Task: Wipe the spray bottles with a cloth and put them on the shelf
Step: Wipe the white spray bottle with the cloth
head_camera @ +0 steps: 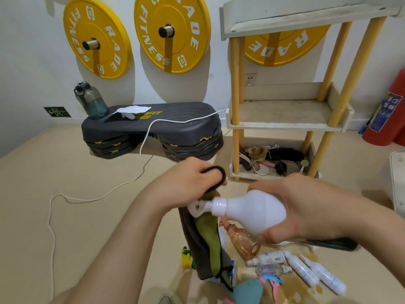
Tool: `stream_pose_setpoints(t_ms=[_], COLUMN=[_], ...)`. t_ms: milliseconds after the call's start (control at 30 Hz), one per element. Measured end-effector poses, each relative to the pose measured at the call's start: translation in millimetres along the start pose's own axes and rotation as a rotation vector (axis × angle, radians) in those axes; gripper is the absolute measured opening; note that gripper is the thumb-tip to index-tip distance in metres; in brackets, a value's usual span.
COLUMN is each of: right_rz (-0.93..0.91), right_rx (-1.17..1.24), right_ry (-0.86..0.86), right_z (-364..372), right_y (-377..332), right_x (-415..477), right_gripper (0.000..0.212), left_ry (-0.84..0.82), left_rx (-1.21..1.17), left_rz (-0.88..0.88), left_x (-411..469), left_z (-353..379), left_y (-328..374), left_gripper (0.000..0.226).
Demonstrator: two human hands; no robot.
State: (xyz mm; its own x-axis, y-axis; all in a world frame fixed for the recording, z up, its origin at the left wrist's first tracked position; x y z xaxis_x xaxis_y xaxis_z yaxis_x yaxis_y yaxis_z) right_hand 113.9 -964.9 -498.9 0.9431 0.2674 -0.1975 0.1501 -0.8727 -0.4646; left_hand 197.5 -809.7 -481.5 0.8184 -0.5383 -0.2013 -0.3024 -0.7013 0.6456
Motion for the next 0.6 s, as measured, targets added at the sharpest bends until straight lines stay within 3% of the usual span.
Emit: stream_pose_setpoints(t_ms=[67, 133, 267, 333, 433, 533, 600], right_rz=[-0.001, -0.01, -0.054, -0.071, -0.064, -0.021, -0.007], right_rx=[-0.02, 0.08, 0.367, 0.455, 0.363, 0.282, 0.292], right_ry=[-0.075, -0.111, -0.047, -0.018, 0.048, 0.067, 0.086], right_z=[4.5, 5.7, -0.9, -1.6, -3.9, -4.5, -2.9], right_y=[-0.9, 1.9, 6.7, 6.2, 7.9, 10.5, 8.3], right_x=[1.3, 1.6, 4.8, 6.5, 8.3, 6.6, 6.7], right_gripper=[0.051, 0.048, 0.047, 0.045, 0.049, 0.051, 0.052], left_ry=[-0.057, 0.006, 0.294, 0.265, 0.156, 0.352, 0.57], left_rx=[0.148, 0.125, -0.422, -0.589, -0.335, 0.065, 0.015], left_rz=[-0.017, -0.013, -0.008, 0.036, 0.066, 0.038, 0.015], left_x=[-0.6, -0.4, -3.7, -6.8, -6.7, 1.2, -0.7], left_z=[9.7, 8.1, -23.3, -32.1, -17.9, -6.0, -12.3], left_y=[0.0, 2.0, -1.6, 0.4, 4.9, 3.3, 3.6], left_gripper=[0.029, 0.031, 0.023, 0.023, 0.021, 0.032, 0.034])
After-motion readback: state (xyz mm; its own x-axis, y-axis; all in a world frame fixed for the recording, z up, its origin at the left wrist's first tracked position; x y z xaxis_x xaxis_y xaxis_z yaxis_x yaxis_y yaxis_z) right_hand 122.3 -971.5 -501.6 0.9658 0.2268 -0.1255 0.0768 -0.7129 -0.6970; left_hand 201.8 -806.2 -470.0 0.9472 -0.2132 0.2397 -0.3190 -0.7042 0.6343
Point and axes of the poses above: each hand's wrist, its own x-axis towards the middle knuckle, its own z-axis out of the palm, y = z × x, the point moved 7 cm from there along x, towards the middle knuckle, and after that the axes turned 6 degrees about x, right-handed, at the moved point
